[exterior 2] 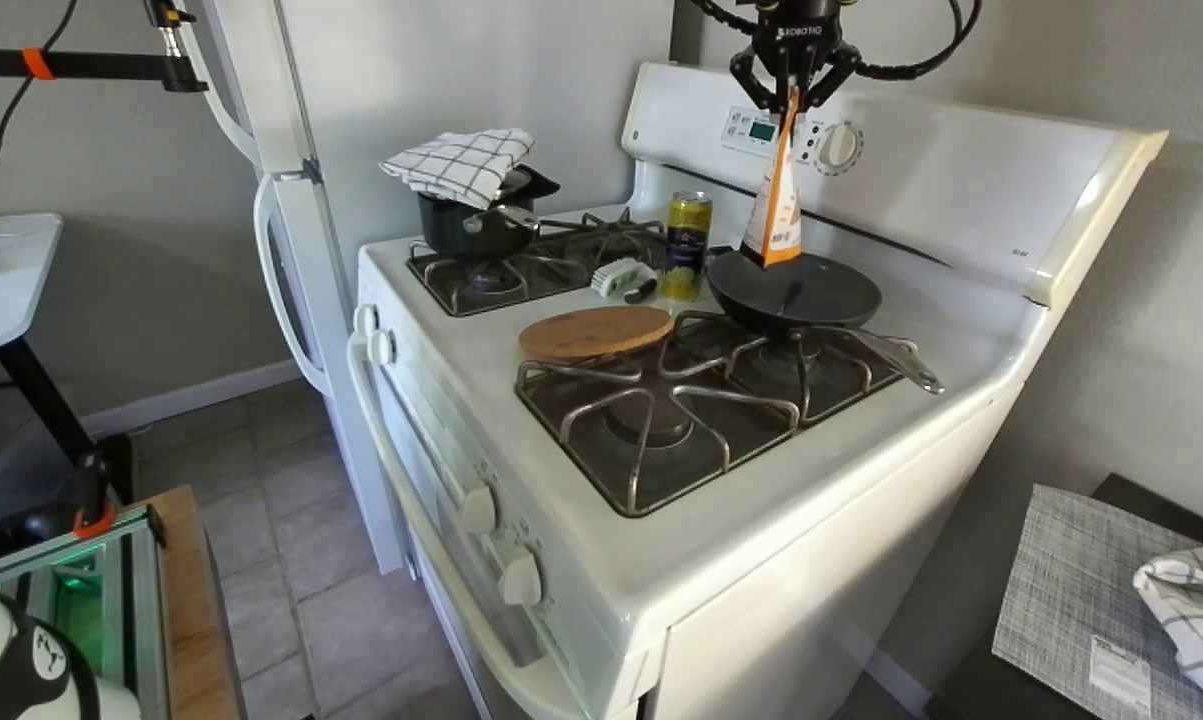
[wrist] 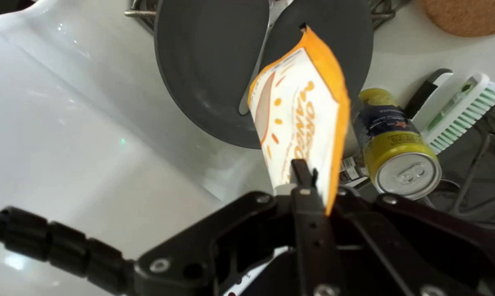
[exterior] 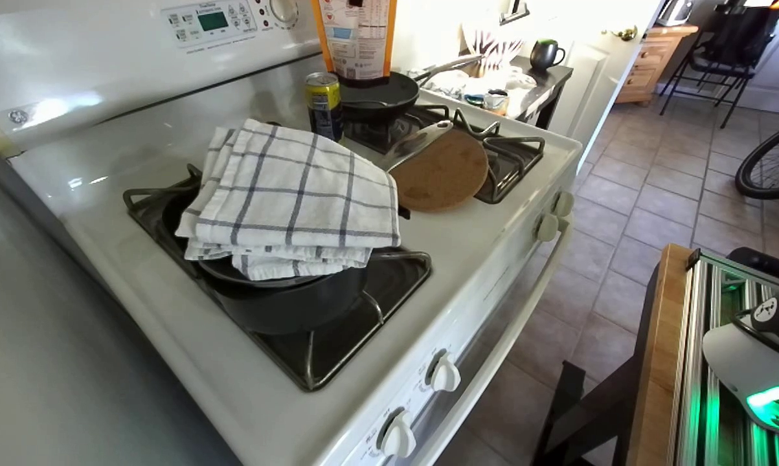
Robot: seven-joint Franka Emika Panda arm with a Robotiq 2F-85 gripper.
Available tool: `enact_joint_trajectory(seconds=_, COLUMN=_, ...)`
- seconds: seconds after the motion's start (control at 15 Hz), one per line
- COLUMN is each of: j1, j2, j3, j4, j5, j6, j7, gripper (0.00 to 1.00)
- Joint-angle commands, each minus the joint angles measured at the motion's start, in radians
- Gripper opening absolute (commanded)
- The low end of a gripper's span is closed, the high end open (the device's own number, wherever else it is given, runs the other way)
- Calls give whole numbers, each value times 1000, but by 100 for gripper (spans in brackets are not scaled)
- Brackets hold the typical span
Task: Put the pack in the pan
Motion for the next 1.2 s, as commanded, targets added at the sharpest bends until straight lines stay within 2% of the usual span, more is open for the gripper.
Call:
enact_joint_trajectory(seconds=0.0, j1=10, j2=-30, j3=-2, j4=-110, j5=-1, j6=60, j7=27, gripper=0)
enact_joint_trajectory(seconds=0.27, j1=14, j2=-32, j3=-6, j4=-162, j5=-8, j6=62, j7=39, gripper=0)
enact_joint_trajectory(seconds=0.33, j1=-32, j2=-33, j3=54, j4=-166, j5=-48, j6=55, j7=59, gripper=0)
enact_joint_trajectory(seconds=0.4, j1=-37, j2=-30, j3=58, j4=-167, j5=-57, j6=53, j7=64, gripper=0)
enact_joint_trajectory(seconds=0.47, j1=-44, j2=-31, j3=65, j4=-167, j5=-67, j6=50, j7=77, gripper=26)
enact_joint_trajectory(seconds=0.53, j1=-50, j2=-34, j3=68, j4=-164, j5=-76, j6=54, j7=90, gripper=27)
enact_joint_trajectory(seconds=0.8, j1=-78, j2=-102, j3=88, j4=-145, j5=-70, j6=125, j7=110, gripper=56)
enact_joint_trajectory(seconds=0.87, j1=-61, j2=-133, j3=63, j4=-148, j5=-35, j6=160, j7=87, gripper=65)
enact_joint_trajectory(seconds=1.0, j1=-73, j2=-199, j3=76, j4=-146, j5=0, j6=226, j7=55, gripper=78)
enact_joint_trajectory(seconds=1.07, j1=-61, j2=-122, j3=62, j4=-109, j5=-32, j6=191, j7=77, gripper=87)
enact_joint_trajectory(seconds=1.13, j1=-60, j2=-151, j3=62, j4=-108, j5=-30, j6=189, j7=76, gripper=69)
